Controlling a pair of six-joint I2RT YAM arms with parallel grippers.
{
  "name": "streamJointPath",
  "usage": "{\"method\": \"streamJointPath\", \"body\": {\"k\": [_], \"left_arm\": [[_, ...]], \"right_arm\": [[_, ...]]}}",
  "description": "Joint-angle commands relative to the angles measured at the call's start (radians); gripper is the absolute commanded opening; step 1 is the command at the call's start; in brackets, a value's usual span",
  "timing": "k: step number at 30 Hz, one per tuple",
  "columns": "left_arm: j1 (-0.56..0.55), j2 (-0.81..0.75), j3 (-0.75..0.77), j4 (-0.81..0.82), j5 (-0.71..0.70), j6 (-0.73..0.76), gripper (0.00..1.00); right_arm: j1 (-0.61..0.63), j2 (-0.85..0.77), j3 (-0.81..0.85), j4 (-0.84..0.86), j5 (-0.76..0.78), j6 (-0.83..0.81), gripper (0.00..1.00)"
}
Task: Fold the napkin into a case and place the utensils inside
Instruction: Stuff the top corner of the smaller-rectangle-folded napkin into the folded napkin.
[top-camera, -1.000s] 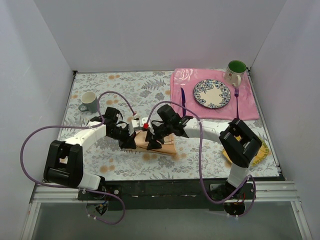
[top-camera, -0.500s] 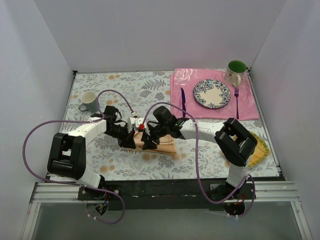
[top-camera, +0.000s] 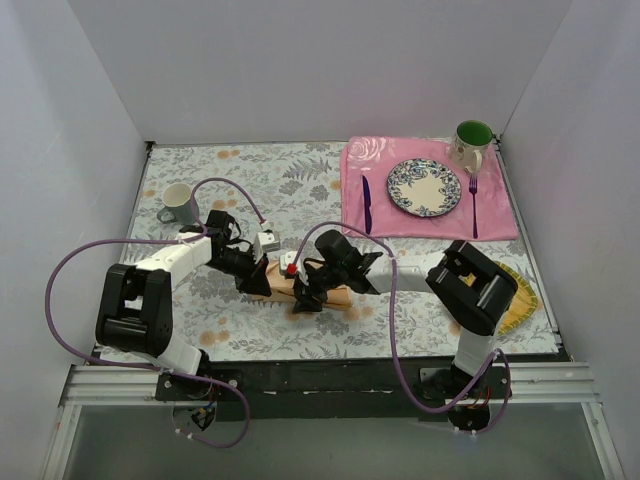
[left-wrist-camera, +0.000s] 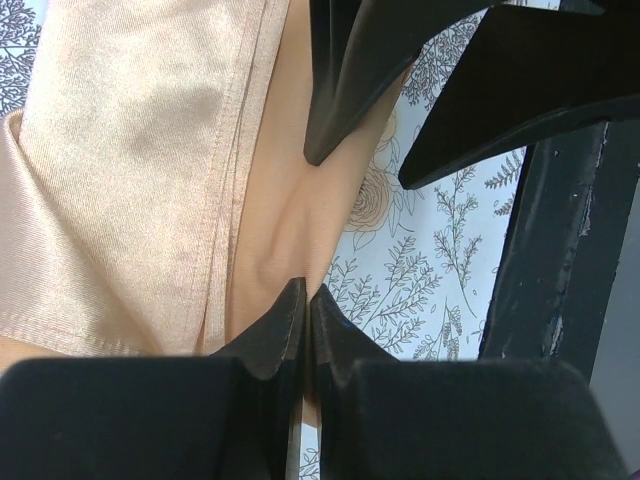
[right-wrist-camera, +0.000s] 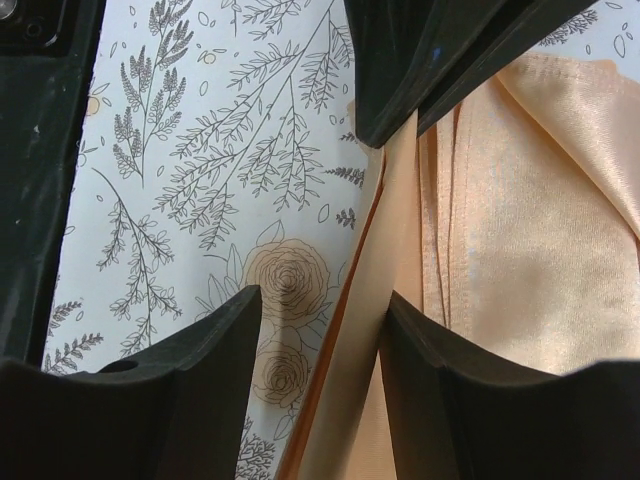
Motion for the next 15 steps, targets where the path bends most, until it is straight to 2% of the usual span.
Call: {"method": "streamJointPath", "body": {"k": [1, 5, 9, 14, 15], "left_arm": [[0.008, -0.016, 0.026, 0.007, 0.047, 0.014, 0.0], [0.009, -0.011, 0.026, 0.009, 0.052, 0.011, 0.0], [0.012, -0.01, 0.029, 0.007, 0.057, 0.011, 0.0], [0.02, 0.001, 0.04, -0.007, 0.067, 0.022, 0.0], [0.02, 0.001, 0.038, -0.007, 0.069, 0.024, 0.0]], "right_arm": [[0.002, -0.083, -0.017, 0.086, -0.016, 0.012, 0.59], [0.005, -0.066, -0.004, 0.067, -0.007, 0.014, 0.59], [0.005, -0.032, 0.028, 0.051, 0.006, 0.011, 0.54], [0.006, -0.014, 0.043, 0.04, 0.012, -0.002, 0.53], [0.006, -0.012, 0.046, 0.04, 0.012, -0.002, 0.49]]}}
